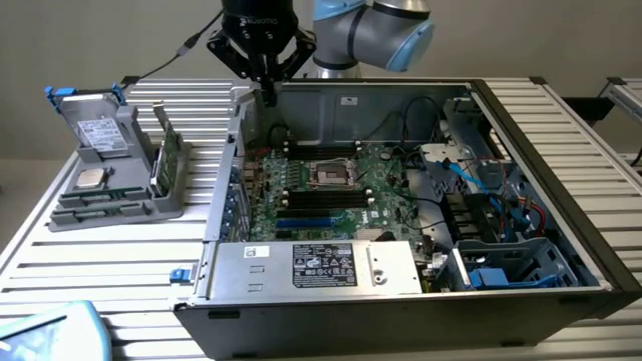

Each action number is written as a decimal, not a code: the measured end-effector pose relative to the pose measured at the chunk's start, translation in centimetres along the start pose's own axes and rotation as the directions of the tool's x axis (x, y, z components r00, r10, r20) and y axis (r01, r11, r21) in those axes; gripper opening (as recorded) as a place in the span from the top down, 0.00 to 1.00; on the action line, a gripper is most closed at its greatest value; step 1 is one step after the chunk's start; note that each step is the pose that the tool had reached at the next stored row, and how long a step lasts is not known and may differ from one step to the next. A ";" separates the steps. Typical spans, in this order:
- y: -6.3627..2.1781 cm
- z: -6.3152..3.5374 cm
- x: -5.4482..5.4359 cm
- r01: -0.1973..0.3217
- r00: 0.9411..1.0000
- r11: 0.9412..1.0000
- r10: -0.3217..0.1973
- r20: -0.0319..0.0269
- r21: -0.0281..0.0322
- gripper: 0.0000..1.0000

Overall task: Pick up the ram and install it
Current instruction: 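Reach for the ram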

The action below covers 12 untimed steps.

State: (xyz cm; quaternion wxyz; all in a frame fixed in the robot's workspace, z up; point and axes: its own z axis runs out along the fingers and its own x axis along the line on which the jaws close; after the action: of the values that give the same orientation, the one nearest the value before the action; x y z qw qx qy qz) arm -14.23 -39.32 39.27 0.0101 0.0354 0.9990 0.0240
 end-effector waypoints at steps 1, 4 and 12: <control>0.05 0.00 0.4 0.000 1.000 1.000 0.000 -0.001 0.000 0.89; 0.17 0.04 1.8 0.000 1.000 1.000 0.000 -0.002 0.000 0.89; 0.32 0.26 5.5 0.000 1.000 1.000 0.000 -0.002 0.000 0.89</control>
State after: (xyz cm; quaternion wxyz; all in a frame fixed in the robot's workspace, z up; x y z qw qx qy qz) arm -19.68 -38.60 38.92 0.0091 0.0354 0.9990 0.0240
